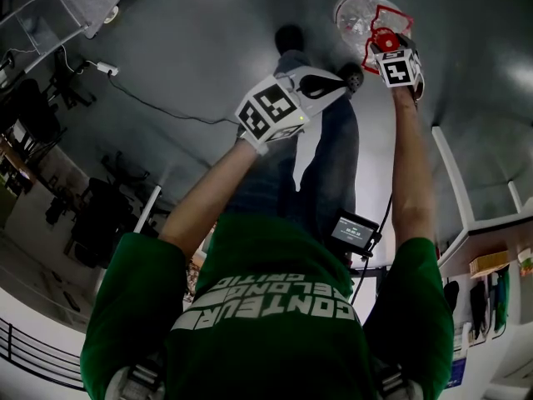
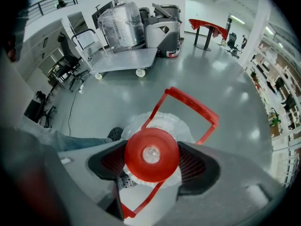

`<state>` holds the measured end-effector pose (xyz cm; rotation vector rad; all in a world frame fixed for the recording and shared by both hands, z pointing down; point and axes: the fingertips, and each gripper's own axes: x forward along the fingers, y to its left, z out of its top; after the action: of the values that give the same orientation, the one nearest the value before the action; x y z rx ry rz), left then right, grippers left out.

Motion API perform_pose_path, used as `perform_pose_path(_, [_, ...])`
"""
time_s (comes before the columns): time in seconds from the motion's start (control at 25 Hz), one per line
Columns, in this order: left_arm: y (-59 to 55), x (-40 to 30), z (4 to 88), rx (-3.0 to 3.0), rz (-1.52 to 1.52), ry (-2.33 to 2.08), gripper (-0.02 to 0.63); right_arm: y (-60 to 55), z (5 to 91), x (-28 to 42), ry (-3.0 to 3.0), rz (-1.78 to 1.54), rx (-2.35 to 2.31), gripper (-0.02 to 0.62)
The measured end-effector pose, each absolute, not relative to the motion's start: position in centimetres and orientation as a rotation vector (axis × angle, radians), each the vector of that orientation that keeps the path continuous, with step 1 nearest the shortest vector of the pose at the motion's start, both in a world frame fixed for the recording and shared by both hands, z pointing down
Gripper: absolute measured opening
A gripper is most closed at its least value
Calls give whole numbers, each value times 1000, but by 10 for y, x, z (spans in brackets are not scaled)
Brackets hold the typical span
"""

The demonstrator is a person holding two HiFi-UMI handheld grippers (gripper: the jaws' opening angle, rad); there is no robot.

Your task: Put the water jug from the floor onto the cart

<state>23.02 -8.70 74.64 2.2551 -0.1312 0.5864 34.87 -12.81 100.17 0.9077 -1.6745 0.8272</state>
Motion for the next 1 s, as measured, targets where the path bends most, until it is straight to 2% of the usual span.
perform_pose_path(1.0, [-92, 232, 753, 2236, 589, -106, 15, -131, 1021, 359, -1649, 830, 946, 322])
